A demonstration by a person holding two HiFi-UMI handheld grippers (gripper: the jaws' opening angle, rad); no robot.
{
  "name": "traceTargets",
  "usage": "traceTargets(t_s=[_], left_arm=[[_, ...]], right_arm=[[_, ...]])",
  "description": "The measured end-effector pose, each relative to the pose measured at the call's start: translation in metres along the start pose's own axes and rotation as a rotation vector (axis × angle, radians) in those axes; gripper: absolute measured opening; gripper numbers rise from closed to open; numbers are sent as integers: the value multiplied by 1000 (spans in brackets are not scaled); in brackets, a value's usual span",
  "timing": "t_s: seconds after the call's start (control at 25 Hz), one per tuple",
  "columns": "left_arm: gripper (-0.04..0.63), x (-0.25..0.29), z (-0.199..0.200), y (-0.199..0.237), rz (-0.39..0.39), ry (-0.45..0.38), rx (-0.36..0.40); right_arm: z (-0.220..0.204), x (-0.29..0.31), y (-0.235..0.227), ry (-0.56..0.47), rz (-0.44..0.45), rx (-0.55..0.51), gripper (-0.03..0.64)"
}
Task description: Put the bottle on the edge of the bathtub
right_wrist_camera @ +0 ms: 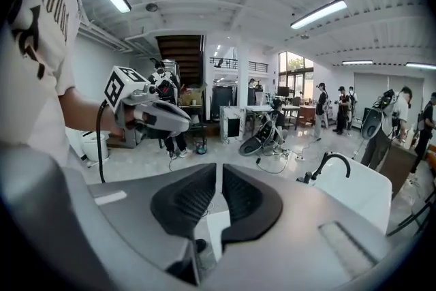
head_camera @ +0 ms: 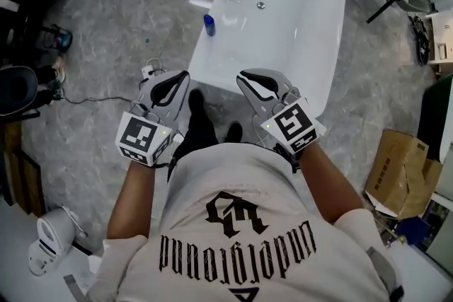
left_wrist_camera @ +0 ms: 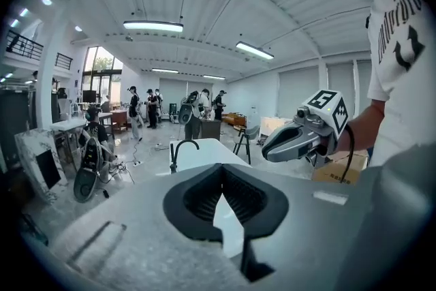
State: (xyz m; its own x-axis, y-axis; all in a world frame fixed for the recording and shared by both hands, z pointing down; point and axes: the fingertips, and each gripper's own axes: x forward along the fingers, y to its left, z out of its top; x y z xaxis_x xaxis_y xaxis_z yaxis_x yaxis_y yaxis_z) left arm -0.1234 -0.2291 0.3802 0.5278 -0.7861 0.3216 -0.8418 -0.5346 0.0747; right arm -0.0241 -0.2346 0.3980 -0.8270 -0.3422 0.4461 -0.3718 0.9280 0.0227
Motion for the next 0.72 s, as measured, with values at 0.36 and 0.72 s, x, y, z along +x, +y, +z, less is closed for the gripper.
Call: traceTargets(t_s=[0.36,0.72], left_arm=[[6,-38,38,-44,29,-52,74],[6,-72,29,-60,116,-29,-2]], right_arm=[[24,-61,14,-47,1,-33,2],[32,-74,31,-50,67,-86,2]])
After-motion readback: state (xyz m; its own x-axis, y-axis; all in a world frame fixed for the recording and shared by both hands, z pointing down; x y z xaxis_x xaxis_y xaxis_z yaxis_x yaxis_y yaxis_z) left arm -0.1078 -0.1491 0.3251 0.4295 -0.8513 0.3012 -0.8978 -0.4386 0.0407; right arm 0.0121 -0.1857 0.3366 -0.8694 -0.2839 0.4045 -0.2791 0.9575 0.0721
